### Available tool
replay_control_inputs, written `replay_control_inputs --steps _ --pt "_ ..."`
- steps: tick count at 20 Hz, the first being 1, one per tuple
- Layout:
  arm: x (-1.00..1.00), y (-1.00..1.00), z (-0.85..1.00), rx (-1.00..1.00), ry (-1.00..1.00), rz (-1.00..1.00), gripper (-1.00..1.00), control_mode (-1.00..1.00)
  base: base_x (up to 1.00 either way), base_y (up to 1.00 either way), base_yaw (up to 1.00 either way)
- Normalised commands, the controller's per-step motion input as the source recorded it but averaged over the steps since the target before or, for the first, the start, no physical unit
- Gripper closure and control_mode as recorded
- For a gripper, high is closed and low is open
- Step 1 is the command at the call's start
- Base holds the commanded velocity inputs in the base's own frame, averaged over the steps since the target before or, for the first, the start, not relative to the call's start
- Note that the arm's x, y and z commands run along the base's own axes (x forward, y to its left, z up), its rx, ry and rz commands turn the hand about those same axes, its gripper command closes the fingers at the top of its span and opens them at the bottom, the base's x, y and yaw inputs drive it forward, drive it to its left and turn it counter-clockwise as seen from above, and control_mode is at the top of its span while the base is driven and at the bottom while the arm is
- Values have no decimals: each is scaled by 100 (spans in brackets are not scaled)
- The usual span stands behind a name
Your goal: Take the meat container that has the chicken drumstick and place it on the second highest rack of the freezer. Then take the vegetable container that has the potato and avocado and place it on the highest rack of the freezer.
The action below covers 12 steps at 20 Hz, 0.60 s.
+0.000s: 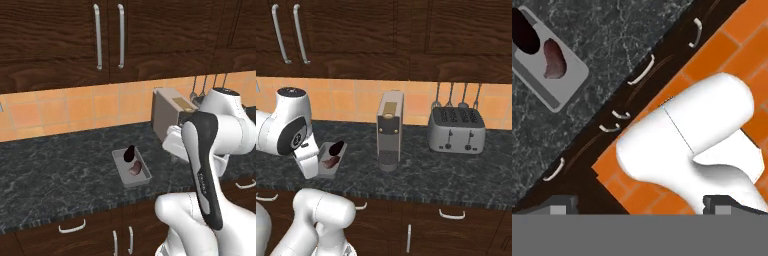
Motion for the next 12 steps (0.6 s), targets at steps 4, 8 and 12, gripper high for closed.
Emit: replay_control_inputs --steps 4,8,12 --pt "94 28 -88 2 0 0 -100 -100 0 0 0" --pt "98 35 -60 0 0 -1 -100 -100 0 0 0" --pt "75 33 -66 0 1 0 -100 -100 0 0 0"
